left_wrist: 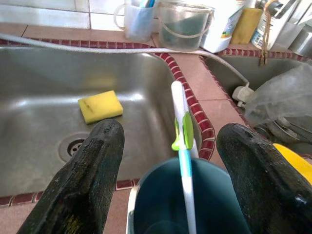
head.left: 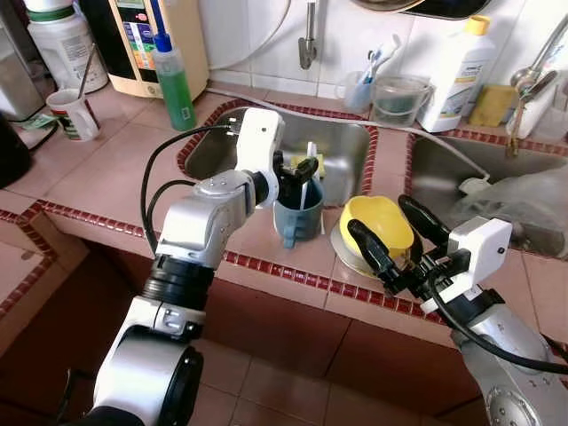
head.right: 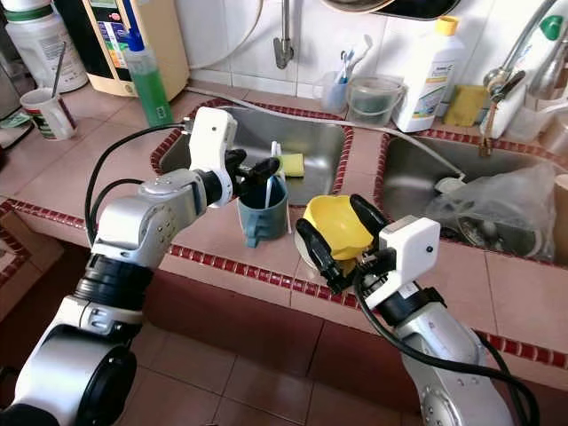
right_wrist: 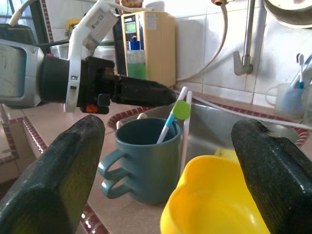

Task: Kitchen organization

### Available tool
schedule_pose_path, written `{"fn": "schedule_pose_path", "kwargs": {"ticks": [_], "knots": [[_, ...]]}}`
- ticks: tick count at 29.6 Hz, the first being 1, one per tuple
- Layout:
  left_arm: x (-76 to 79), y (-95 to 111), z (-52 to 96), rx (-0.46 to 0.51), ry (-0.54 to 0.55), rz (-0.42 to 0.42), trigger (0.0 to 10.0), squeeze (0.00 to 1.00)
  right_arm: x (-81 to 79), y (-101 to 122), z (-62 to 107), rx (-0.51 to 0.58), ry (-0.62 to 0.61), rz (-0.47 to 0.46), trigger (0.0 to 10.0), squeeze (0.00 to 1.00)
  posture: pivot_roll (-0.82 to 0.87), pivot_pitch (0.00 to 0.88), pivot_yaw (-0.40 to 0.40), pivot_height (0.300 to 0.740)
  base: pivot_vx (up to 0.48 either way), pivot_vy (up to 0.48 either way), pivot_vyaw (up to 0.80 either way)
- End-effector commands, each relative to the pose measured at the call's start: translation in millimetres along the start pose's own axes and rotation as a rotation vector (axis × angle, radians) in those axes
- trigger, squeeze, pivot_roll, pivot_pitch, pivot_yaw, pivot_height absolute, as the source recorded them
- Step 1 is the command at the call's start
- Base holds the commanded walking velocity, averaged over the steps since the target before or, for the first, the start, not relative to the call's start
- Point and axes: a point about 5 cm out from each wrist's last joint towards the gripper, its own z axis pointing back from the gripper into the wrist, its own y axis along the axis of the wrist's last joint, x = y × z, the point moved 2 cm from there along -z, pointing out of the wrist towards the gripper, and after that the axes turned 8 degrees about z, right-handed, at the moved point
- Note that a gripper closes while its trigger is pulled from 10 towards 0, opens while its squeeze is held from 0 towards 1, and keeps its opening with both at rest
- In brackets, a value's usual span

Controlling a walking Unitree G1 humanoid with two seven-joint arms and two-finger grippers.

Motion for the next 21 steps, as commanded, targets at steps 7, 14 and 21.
{"fn": "schedule_pose_path", "kwargs": {"ticks": [7,14,21], "knots": [[10.2,0.8,-6.5,-0.035,-0.046,-0.004,10.0,0.00,-1.4,5.5,4.7,0.005,-0.024,0.008,10.0,0.00,0.02,0.065,0.089,0.740,0.000,0.000,0.00],[18.8,-3.2,-10.8,-0.069,-0.074,-0.008,10.0,0.00,-3.3,5.6,7.2,0.004,-0.044,0.005,10.0,0.00,0.01,0.064,0.111,0.740,0.000,0.000,0.00],[20.3,-3.9,-15.5,-0.087,-0.049,-0.013,10.0,0.00,-4.6,5.3,10.7,0.005,-0.072,0.003,10.0,0.00,-0.01,0.055,0.134,0.740,0.000,0.000,0.00]]}}
